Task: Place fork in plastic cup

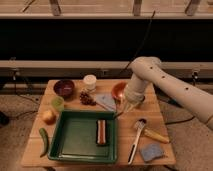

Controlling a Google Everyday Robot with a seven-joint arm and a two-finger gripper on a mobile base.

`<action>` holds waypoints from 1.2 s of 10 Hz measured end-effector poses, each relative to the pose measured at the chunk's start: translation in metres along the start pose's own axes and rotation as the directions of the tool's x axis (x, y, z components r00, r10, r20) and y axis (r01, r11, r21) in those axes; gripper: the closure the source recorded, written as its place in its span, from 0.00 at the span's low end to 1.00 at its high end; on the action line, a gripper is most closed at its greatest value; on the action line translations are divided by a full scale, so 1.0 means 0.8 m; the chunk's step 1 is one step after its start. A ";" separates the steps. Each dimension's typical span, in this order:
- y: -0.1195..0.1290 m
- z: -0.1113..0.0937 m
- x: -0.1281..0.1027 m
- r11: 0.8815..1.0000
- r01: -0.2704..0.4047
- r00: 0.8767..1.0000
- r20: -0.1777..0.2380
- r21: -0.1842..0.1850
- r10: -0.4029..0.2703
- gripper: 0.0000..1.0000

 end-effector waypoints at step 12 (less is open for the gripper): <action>-0.040 0.014 -0.075 0.998 0.055 0.994 0.091 0.008 -0.056 1.00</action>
